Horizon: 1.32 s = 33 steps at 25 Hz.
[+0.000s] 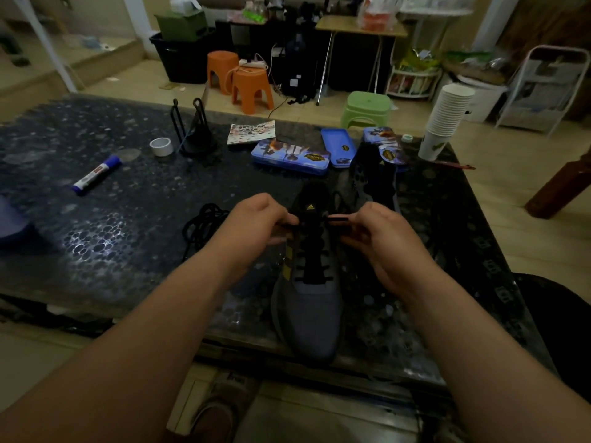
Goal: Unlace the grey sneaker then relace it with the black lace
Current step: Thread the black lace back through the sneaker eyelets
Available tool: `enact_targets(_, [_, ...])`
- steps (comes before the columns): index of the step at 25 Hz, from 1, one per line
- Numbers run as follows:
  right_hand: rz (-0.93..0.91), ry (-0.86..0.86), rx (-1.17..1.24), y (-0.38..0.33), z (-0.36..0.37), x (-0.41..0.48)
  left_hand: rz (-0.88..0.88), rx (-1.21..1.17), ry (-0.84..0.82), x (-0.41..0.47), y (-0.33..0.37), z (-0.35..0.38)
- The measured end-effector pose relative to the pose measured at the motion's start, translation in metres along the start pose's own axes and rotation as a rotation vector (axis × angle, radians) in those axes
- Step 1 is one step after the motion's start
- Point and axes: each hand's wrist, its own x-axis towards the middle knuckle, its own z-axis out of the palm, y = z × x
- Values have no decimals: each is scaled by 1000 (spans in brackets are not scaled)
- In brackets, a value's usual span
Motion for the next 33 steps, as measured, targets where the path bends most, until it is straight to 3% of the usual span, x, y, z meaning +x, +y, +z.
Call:
enact_targets(3, [-118,-2,-508,-7,2,-4,161,433,-26,-4,-1,5])
enact_targets(6, [-244,-46,-784,-8,7,-2,190,477,-55,-3,3,11])
enact_targets(8, [-174,8,-568,-6,5,0,34,134,-34,0,8,5])
enact_targets(10, [61,86,24,-10,-1,0,-158,-338,-56,2,12,-10])
enact_targets(11, [157,95,208,-11,-5,0,-186,-398,-48,4,11,-17])
enact_targets(12, [195,90,210,-11,-7,0,-168,-294,-23,5,7,-20])
enact_targets(15, [89,13,-389,-8,-3,-2,5,318,-52,1,2,-13])
enact_targets(17, [-68,3,-630,-12,3,-5,137,409,-83,-2,2,-5])
enact_targets(19, [-141,66,-544,-15,4,-4,193,294,24,-1,6,-7])
enact_targets(22, [4,134,-33,-16,-5,-2,77,-148,151,4,10,-19])
enact_targets(23, [43,121,1,-14,-9,-1,19,-225,128,3,11,-19])
enact_targets(28, [-57,-64,-559,-18,-10,-8,71,260,-38,-9,7,-9])
enact_targets(31, [-188,26,-576,-23,-3,-12,125,50,-29,-7,7,-8])
enact_targets(33, [-141,104,-238,-23,-5,-10,62,-304,62,-4,11,-14])
